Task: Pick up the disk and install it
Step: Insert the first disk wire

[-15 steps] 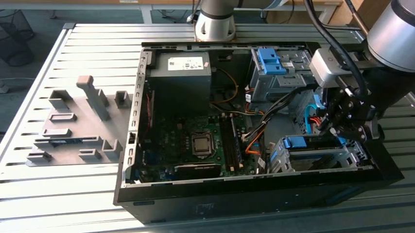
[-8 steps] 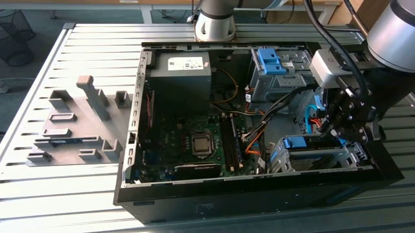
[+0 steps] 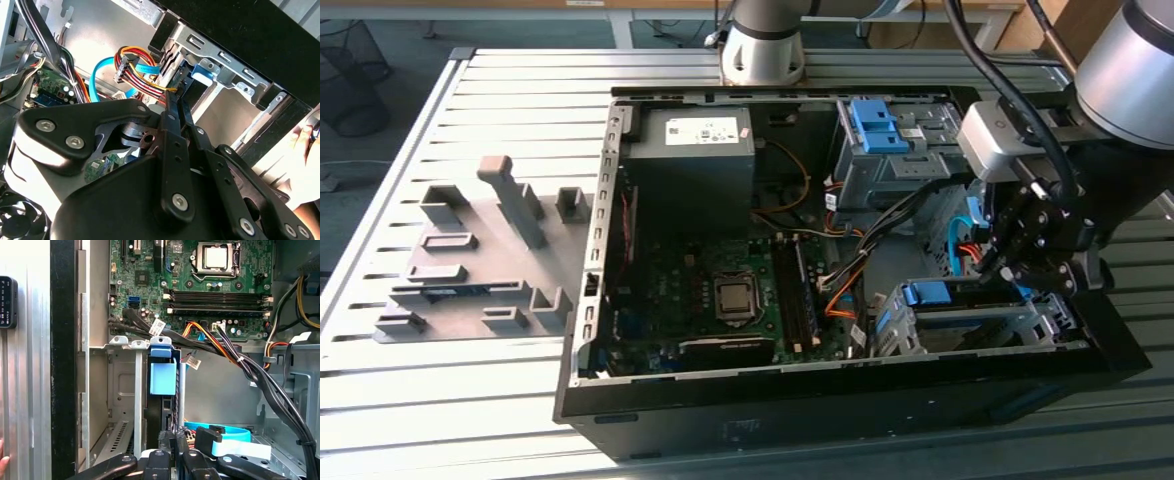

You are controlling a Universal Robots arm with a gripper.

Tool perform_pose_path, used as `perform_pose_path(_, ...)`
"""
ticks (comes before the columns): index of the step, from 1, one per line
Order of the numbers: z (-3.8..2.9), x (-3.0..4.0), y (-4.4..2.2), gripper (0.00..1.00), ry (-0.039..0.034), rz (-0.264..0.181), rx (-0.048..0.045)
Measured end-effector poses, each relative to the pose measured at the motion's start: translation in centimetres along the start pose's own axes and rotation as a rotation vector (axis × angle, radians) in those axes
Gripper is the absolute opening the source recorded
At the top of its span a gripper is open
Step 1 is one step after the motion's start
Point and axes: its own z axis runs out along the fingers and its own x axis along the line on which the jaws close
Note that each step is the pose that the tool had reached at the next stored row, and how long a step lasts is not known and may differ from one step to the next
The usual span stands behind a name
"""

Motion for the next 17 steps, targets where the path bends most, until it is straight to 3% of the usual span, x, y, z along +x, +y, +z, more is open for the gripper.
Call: perform_pose_path(17,0.13,-0.01,-0.12,0.16,-0.0003,0.000,0.0000)
